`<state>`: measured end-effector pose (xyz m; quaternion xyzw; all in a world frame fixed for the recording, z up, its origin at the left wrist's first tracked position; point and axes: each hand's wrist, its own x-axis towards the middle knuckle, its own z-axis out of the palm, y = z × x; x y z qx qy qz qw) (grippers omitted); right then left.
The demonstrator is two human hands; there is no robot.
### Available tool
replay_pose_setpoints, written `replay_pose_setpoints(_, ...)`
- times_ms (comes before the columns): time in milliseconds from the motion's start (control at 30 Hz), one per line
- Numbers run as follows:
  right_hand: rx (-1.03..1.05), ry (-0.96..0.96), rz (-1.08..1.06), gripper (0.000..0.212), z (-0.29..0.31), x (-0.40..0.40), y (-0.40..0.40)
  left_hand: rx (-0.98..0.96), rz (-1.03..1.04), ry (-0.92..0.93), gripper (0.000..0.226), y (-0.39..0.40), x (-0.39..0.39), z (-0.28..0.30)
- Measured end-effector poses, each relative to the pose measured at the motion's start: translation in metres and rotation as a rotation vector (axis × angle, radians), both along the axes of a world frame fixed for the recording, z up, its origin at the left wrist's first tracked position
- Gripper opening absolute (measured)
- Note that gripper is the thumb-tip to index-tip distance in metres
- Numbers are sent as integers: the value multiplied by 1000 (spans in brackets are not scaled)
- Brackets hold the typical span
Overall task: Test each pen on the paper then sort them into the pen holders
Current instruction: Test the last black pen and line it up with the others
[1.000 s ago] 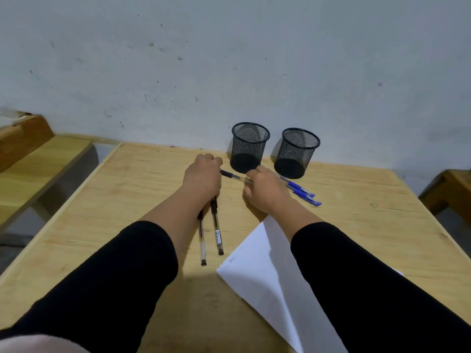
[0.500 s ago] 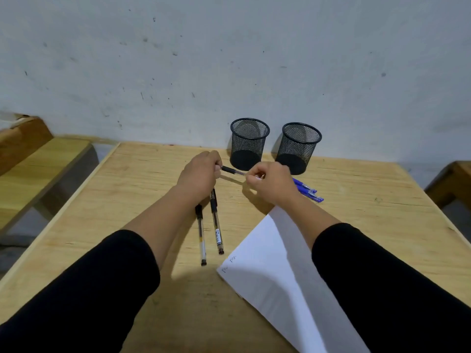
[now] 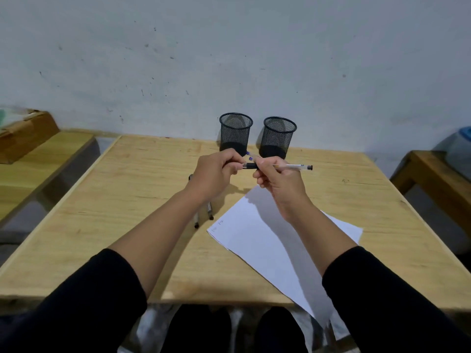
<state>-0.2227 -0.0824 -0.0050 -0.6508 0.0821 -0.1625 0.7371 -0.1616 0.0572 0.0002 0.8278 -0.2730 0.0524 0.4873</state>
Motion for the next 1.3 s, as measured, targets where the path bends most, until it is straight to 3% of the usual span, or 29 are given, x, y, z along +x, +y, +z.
replay_pose_setpoints(167,-98,-113,-105,17,4,-26,-4,41,-49,27,15,-13,-5,6)
replay_pose_setpoints(267,-7,-163,-221,21,9,-39,-35,-16,222,86,15,3,18,5)
replay_pose_setpoints(333,4,-150,-245,21,8,-48,-57,103,286,79,15,17,30,2)
replay_pose_setpoints(500,-33,-36,-193,17,-10,-48,-55,332,91,133,11,-12,18,-17)
replay_pose_setpoints(700,1,37,-141,18,-19,-44,-44,495,100,173,12,-25,25,-39)
replay_pose_setpoints(867,-4,118,-117,13,-23,-40,-37,438,113,130,25,-25,12,-34)
replay_pose_setpoints(1067,-110,171,-46,12,-27,-42,-20,315,166,-70,17,14,-54,-37)
replay_pose_setpoints(1300,-182,273,25,11,-35,-44,6,410,200,-113,19,50,-106,-72)
